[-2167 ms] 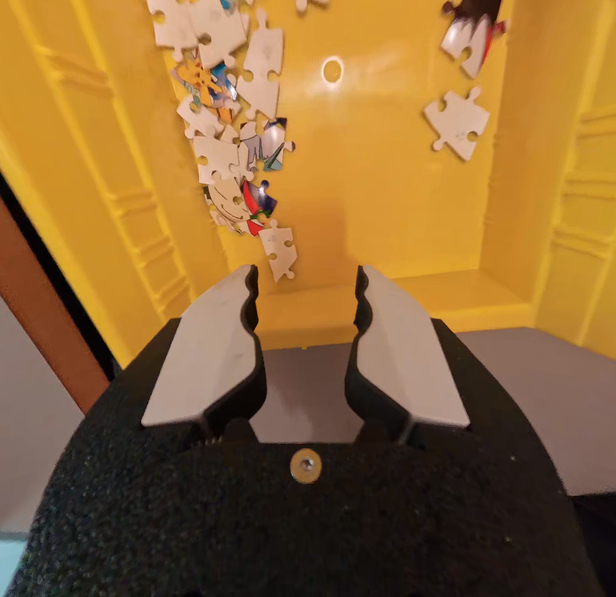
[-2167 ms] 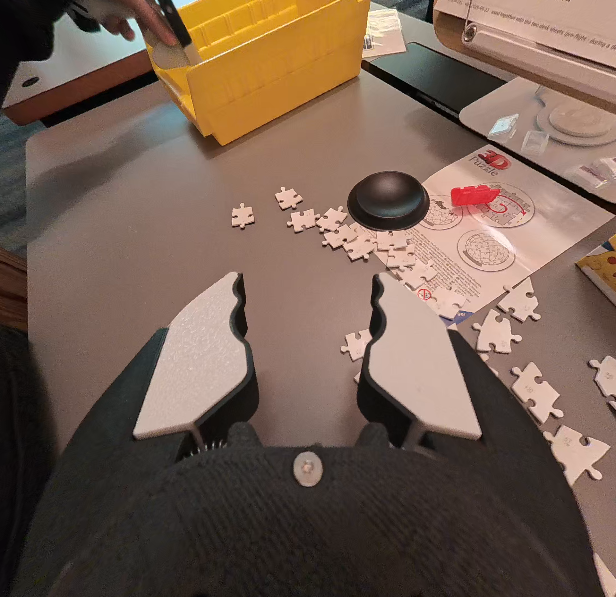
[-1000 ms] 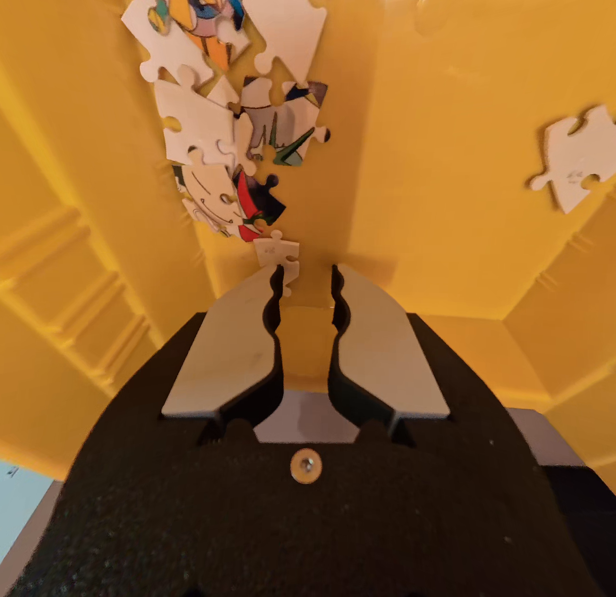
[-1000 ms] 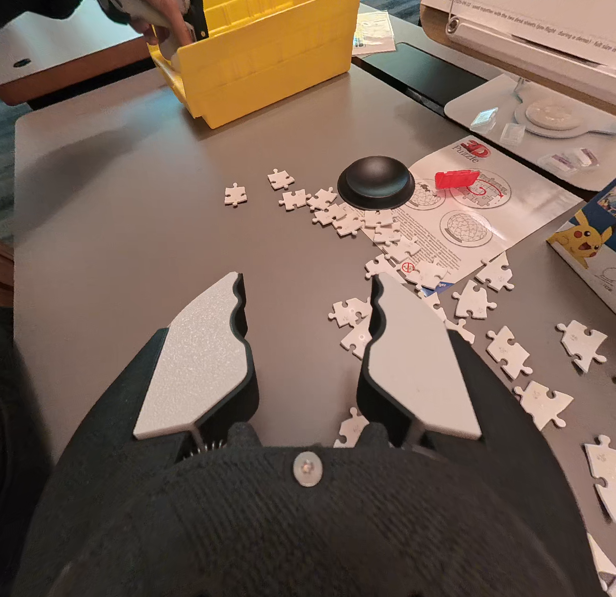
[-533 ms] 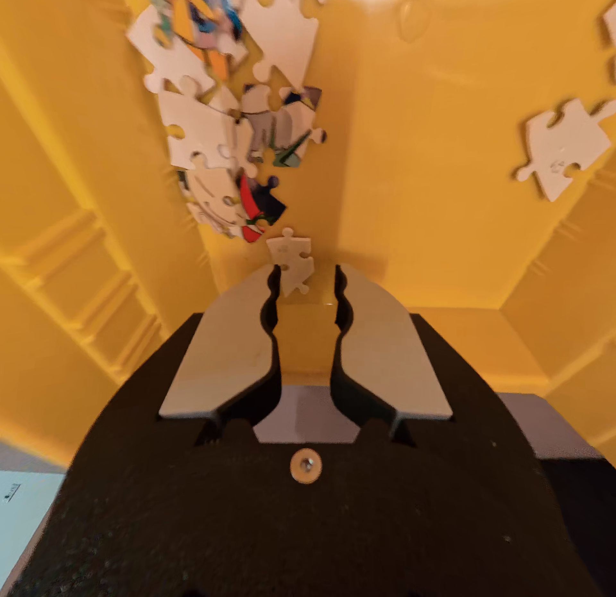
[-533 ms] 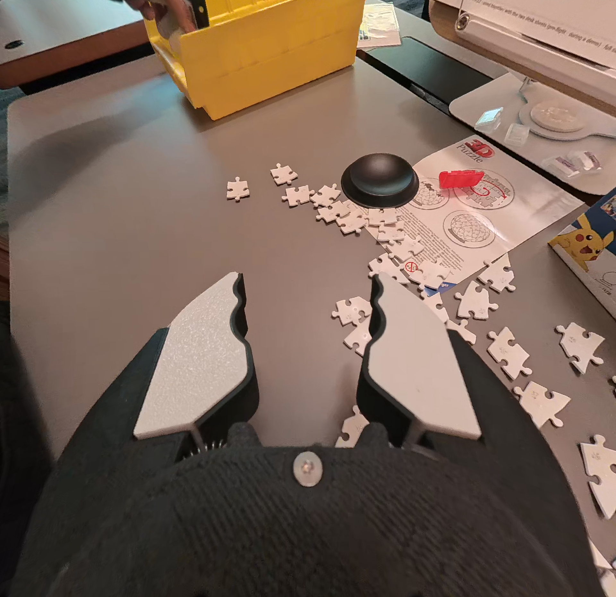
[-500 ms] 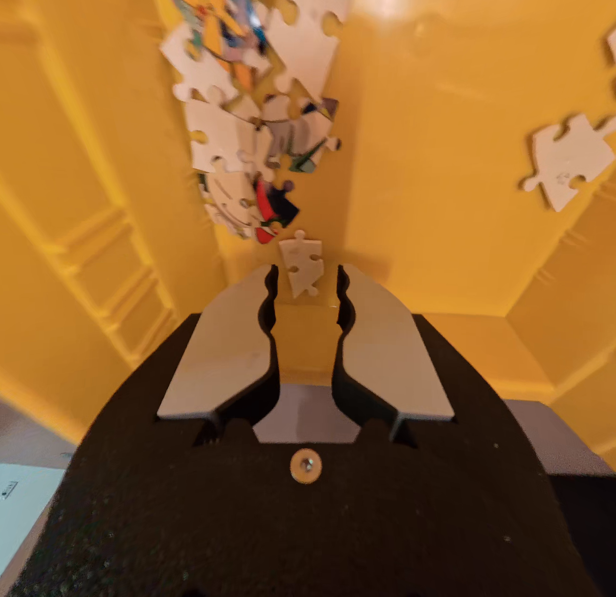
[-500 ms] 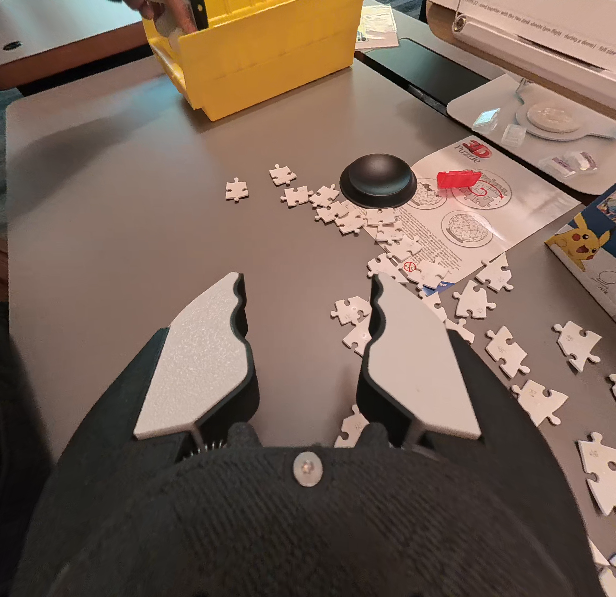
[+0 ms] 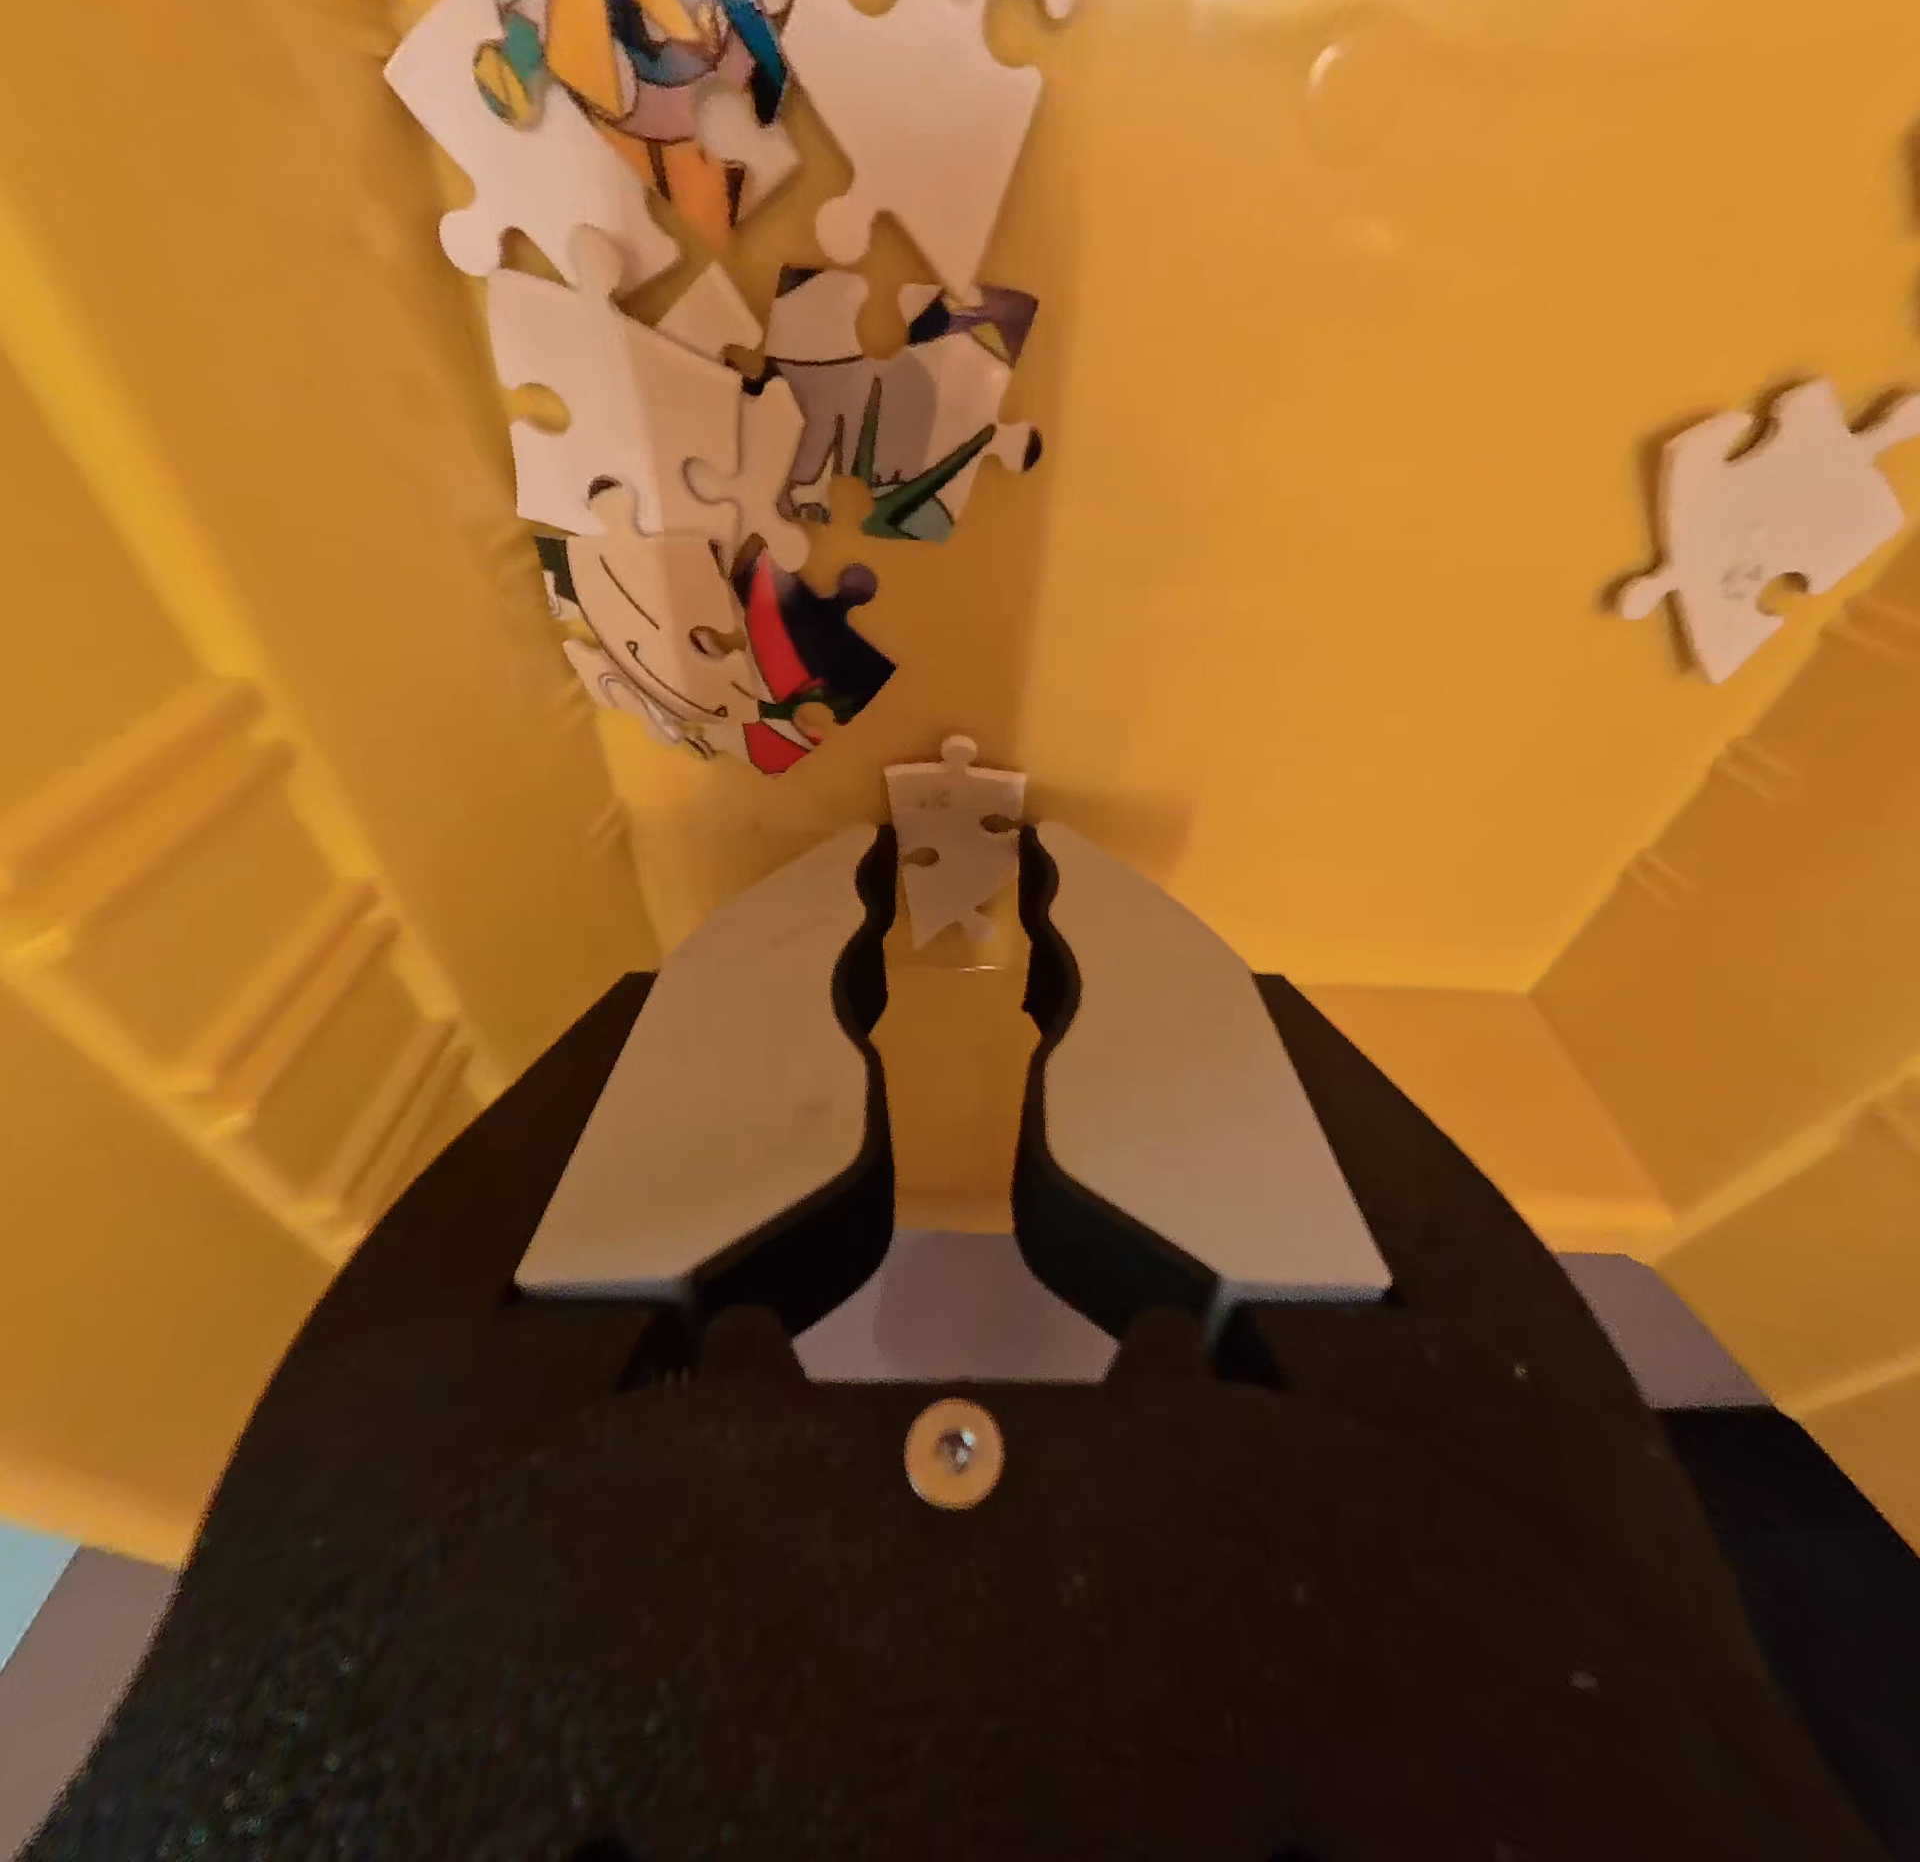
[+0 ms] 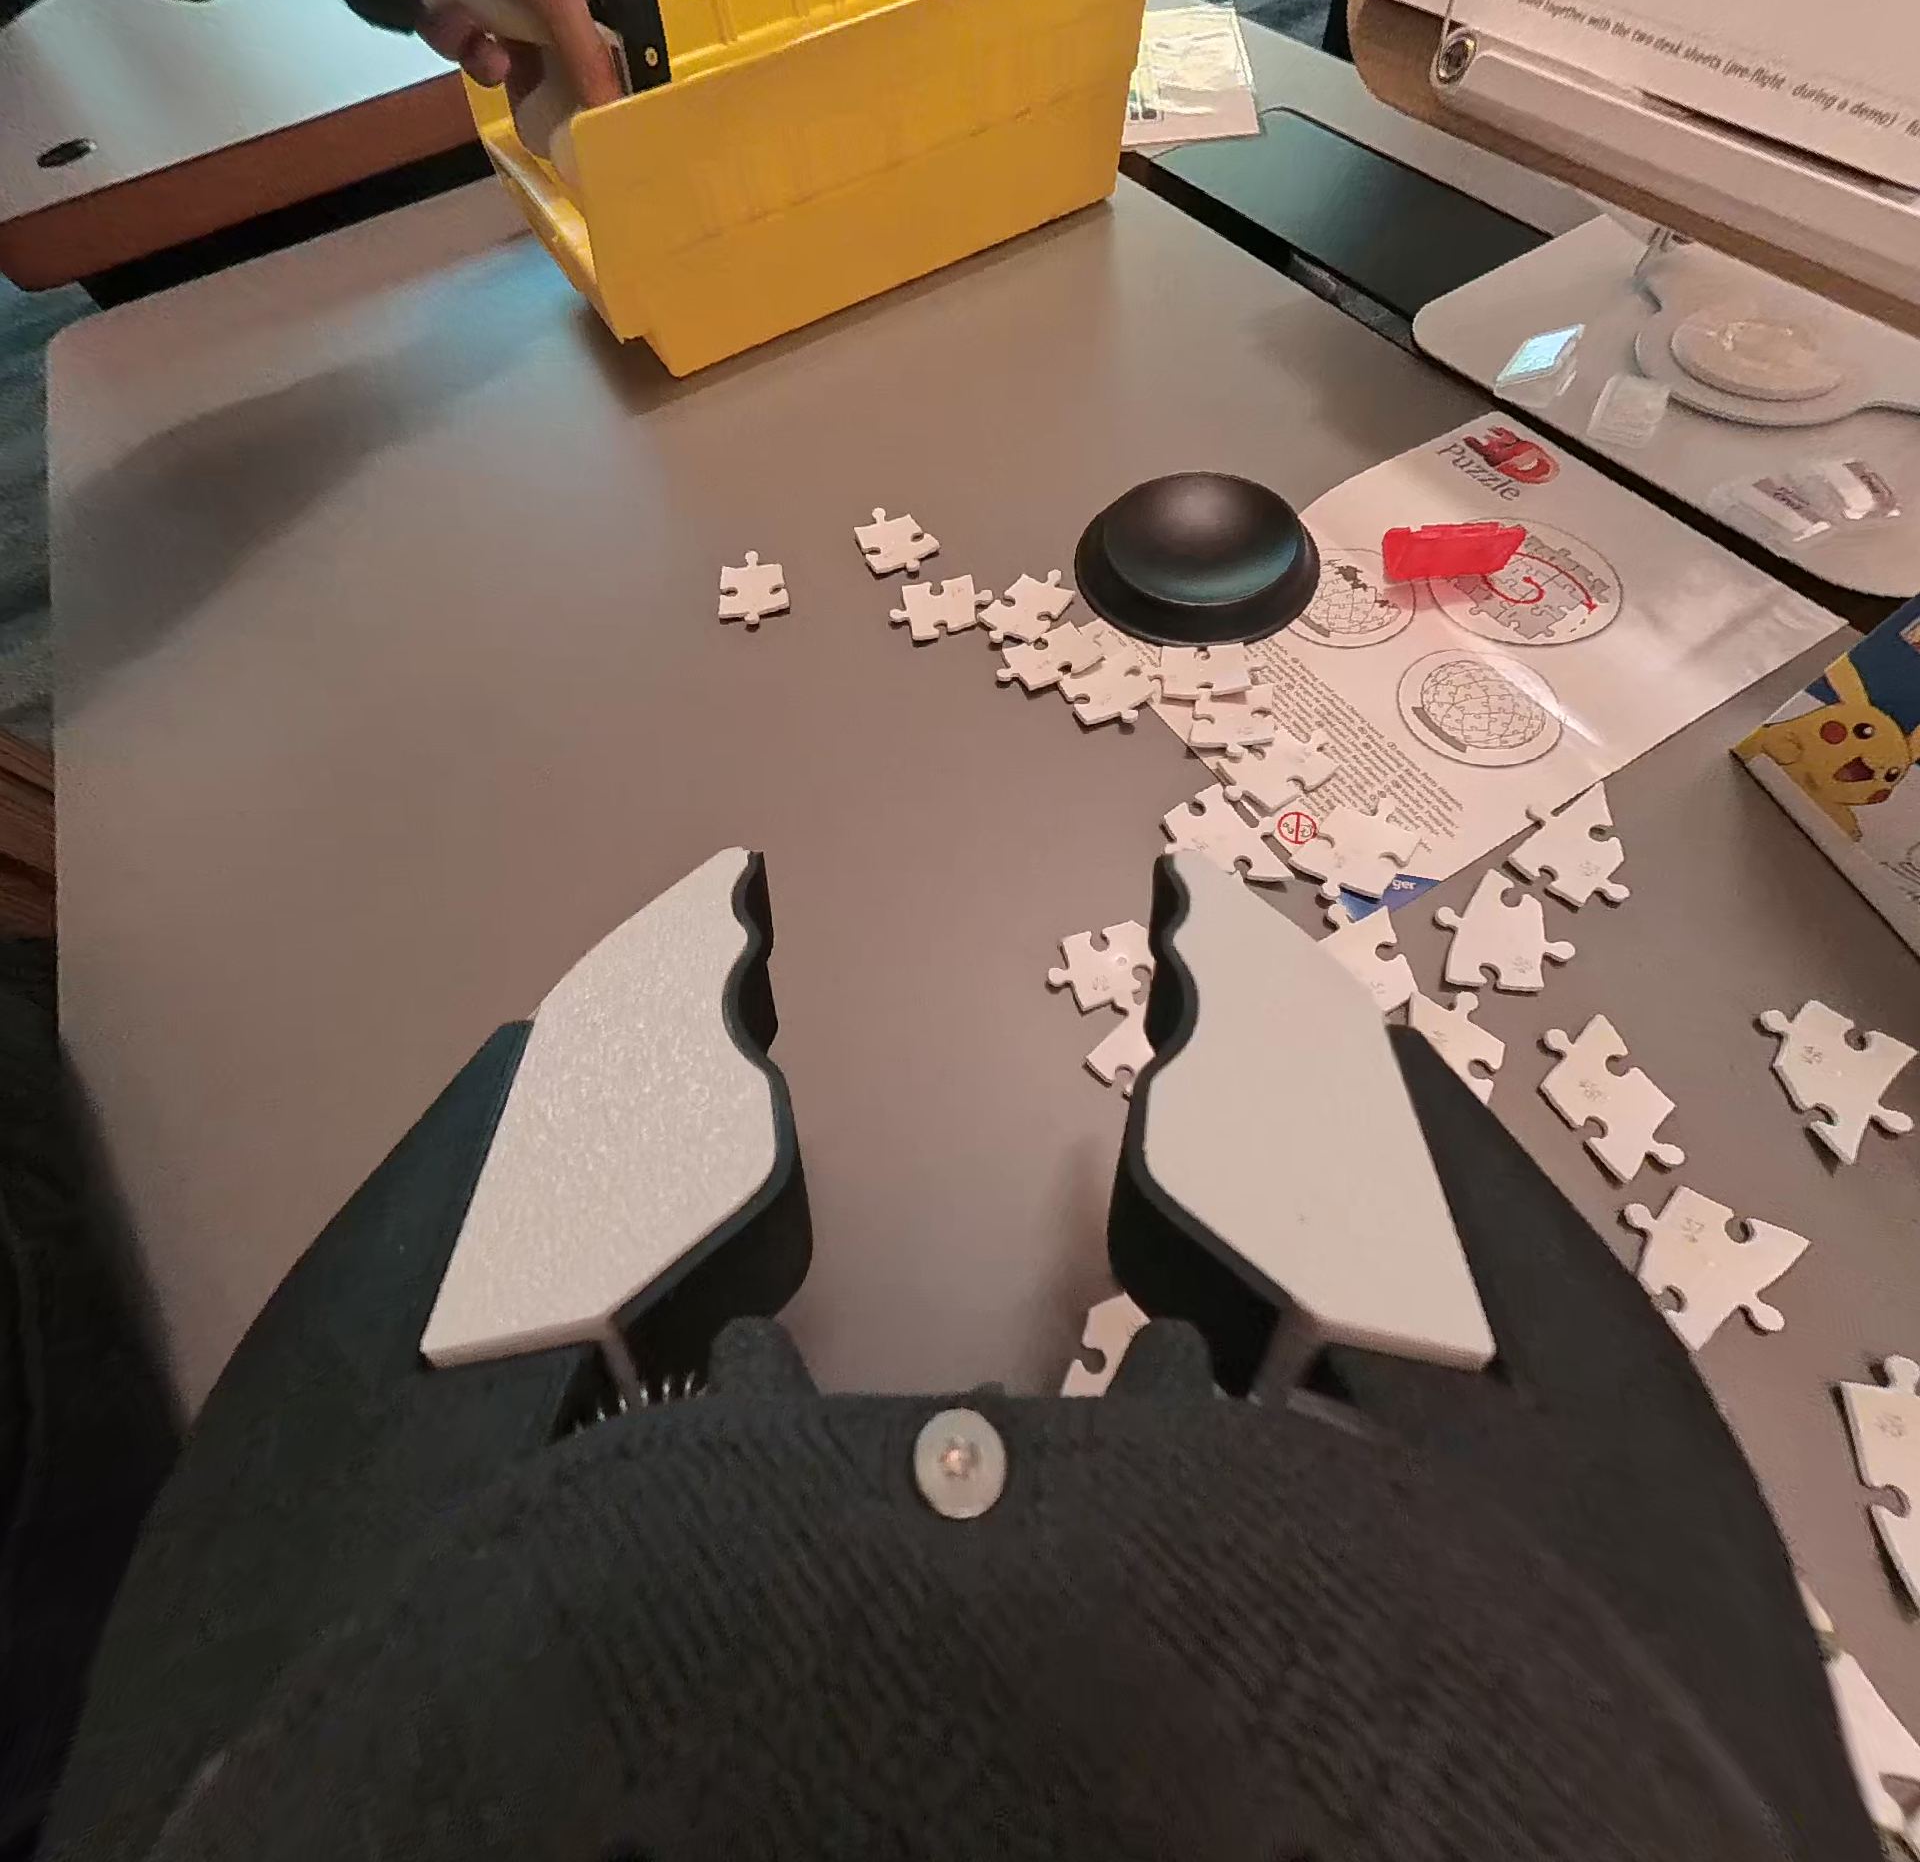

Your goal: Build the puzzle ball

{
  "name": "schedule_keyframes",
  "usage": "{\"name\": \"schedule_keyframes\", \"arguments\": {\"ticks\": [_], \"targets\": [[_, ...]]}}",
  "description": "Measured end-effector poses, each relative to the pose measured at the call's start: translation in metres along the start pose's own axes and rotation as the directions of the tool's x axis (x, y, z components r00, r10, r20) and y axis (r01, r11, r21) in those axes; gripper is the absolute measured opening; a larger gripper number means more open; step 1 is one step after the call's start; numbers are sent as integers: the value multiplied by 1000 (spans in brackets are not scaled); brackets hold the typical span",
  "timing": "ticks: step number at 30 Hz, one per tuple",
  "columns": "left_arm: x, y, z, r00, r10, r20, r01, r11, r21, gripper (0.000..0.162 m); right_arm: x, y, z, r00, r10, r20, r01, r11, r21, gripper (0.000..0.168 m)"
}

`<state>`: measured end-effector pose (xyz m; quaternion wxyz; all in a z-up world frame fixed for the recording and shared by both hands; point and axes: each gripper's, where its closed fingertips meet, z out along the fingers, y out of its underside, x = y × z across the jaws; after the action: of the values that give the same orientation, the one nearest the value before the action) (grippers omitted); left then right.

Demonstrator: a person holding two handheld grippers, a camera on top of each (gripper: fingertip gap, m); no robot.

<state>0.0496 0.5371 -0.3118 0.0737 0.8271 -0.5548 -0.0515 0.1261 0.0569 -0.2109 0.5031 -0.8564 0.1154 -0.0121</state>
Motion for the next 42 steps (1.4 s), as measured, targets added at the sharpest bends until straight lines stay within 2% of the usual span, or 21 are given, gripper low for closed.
{"name": "schedule_keyframes", "arguments": {"ticks": [6,8,10,12,14,16,18,21,23,27,33,36,38,42], "targets": [[7,-2,-5,999,43,-33,-41,997,61,21,-6,-7,4,1000,-6,4,6,1000,23,69],[20,-10,-24,993,36,-113,-14,982,190,21,-9,-15,5,1000,-17,-1,17,998,54,68],[42,-19,-61,970,49,-239,48,921,386,21,-9,-27,8,998,-37,-48,42,993,108,65],[78,-21,-112,899,124,-419,160,799,579,21,-11,-45,13,994,-60,-91,76,980,184,63],[124,-10,-160,781,250,-572,290,667,687,21,-20,-70,21,992,-69,-104,97,953,288,61],[173,13,-189,651,351,-673,408,587,700,21,-32,-98,28,991,-82,-104,116,911,395,52],[220,36,-199,558,408,-723,485,547,683,21,-37,-120,35,985,-94,-145,151,876,459,35],[287,67,-197,384,446,-808,572,572,588,21,-41,-136,43,977,-113,-183,189,857,479,35],[320,79,-188,273,425,-863,597,628,498,21,-42,-138,45,975,-118,-187,195,860,472,36],[359,90,-169,175,380,-908,604,687,404,20,-34,-123,45,972,-105,-208,185,892,412,27],[380,95,-158,161,368,-916,566,726,391,21,-36,-108,48,976,-114,-185,177,911,372,17],[388,99,-152,165,365,-916,549,738,393,21,-32,-106,50,969,-115,-221,189,917,351,3],[388,100,-150,162,360,-919,555,736,387,21,-30,-104,50,967,-115,-229,191,919,345,2],[387,102,-145,207,396,-895,534,721,442,21,-30,-99,51,979,-53,-197,121,928,352,2]]}}
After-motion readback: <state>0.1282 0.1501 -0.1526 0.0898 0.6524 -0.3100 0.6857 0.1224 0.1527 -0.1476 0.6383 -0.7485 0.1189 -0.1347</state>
